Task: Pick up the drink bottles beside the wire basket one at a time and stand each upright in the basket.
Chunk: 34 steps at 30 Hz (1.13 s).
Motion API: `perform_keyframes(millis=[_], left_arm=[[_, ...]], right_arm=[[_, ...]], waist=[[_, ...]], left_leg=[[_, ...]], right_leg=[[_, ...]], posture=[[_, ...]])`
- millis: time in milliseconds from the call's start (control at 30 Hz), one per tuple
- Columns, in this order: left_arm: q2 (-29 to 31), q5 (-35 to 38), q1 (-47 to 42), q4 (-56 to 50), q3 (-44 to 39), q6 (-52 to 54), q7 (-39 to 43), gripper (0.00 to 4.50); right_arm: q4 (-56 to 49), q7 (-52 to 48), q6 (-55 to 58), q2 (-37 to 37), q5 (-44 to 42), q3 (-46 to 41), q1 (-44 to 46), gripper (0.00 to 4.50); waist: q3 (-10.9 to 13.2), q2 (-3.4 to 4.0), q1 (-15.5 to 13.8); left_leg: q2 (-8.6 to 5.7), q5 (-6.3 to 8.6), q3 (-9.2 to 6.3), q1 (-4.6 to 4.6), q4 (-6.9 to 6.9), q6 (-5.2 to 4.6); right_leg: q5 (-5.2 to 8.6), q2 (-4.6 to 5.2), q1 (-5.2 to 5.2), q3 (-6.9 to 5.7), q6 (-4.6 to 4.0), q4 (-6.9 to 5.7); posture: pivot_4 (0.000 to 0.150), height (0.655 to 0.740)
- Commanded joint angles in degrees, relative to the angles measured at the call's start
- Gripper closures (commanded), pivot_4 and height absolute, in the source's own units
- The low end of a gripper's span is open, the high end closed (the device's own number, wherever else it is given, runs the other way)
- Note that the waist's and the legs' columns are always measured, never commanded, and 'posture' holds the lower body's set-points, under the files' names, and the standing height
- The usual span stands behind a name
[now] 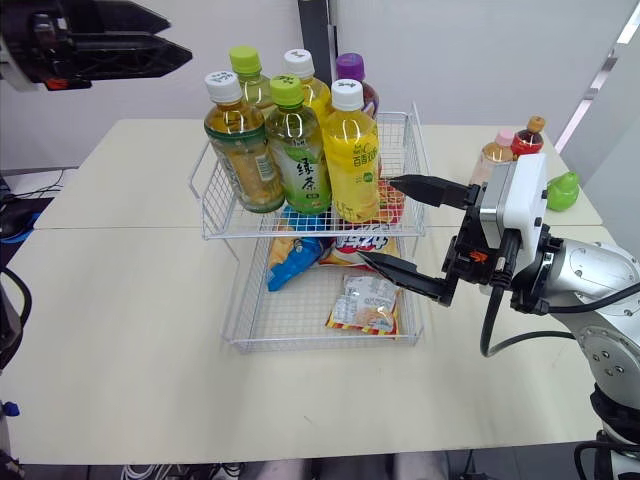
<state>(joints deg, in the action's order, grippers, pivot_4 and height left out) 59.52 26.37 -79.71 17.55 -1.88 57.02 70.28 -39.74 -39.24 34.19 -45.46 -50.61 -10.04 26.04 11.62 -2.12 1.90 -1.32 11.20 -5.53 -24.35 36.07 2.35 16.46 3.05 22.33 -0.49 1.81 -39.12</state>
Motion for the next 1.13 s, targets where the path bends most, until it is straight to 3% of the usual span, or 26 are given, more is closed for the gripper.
perform_keyframes(millis=[33, 167, 300, 467, 600, 733, 967, 1133], left_arm=[[2.96, -1.41, 3.35, -1.68, -4.4, -4.97, -2.73, 0.05], [4.7, -1.62, 9.8, -2.63, -8.67, -6.61, -6.36, 0.05], [4.79, -2.72, 18.58, -2.98, -15.85, -10.96, -12.95, 0.05], [2.78, -5.72, 32.93, -2.37, -24.18, -19.19, -21.09, 0.05], [-1.84, -9.5, 47.39, -3.77, -27.59, -31.22, -26.38, 0.05], [-8.6, -10.86, 55.57, -4.6, -28.04, -38.72, -31.62, 0.05], [-17.23, -12.5, 61.83, -6.7, -26.91, -43.44, -40.66, 0.05], [-20.4, -10.48, 64.53, -8.47, -27.5, -42.69, -42.79, 0.05]], right_arm=[[-0.71, -0.28, -0.7, -1.58, 1.68, -1.13, 0.4, 0.0], [0.38, 0.25, -1.5, -1.75, 3.81, -1.59, 0.44, 0.0], [7.04, -4.39, 2.11, -10.78, -2.73, -15.31, 2.91, 0.0], [14.16, -5.77, 1.12, -12.48, -0.76, -19.56, 0.79, 0.0], [18.74, -5.46, -4.02, -10.56, 6.07, -17.92, -1.73, 0.0], [25.36, -3.94, -16.62, -6.76, 20.36, -12.3, -5.48, 0.0], [39.41, 2.58, -32.68, 4.33, 33.36, -7.57, -8.22, 0.0], [44.91, 2.18, -37.58, 6.97, 36.14, -6.11, -9.87, 0.0]], waist=[[-0.01, 0.02, 0.06], [-0.01, 0.02, 0.02], [0.06, 0.13, -0.23], [-0.12, -0.05, -0.09], [-0.14, -0.02, -0.14], [-0.17, -0.09, -0.27], [-0.2, -0.13, -0.39], [-0.21, -0.11, -0.36]], left_leg=[[0.0, 0.0, 0.02, 0.02, -0.01, 0.0], [0.03, 0.0, -0.01, 0.02, 0.0, 0.0], [-0.02, 0.0, 0.05, -0.01, 0.02, 0.0], [0.04, 0.01, 0.05, 0.14, -0.06, -0.01], [0.07, 0.01, 0.5, 0.47, -0.1, -0.01], [0.07, 0.01, 0.66, 0.49, -0.09, -0.02], [0.03, 0.01, 0.94, 0.47, -0.07, -0.02], [0.04, 0.02, 0.99, 0.54, -0.09, -0.03]], right_leg=[[0.0, 0.0, 0.0, 0.02, 0.0, -0.01], [0.0, -0.01, 0.0, 0.0, -0.01, -0.04], [-0.01, 0.05, 0.01, 0.04, -0.01, -0.02], [-0.01, 0.05, -0.1, 0.05, -0.02, 0.04], [-0.02, 0.1, -0.13, 0.5, -0.04, -0.12], [-0.06, 0.11, -0.11, 0.86, 0.02, -0.08], [-0.26, 0.09, -0.02, 1.13, 0.26, 0.0], [-0.29, 0.07, -0.03, 1.14, 0.26, 0.01]], posture=[[0.15, 0.74], [0.15, 0.74], [0.15, 0.74], [0.15, 0.74], [0.15, 0.74], [0.15, 0.74], [0.15, 0.74], [0.15, 0.74]])
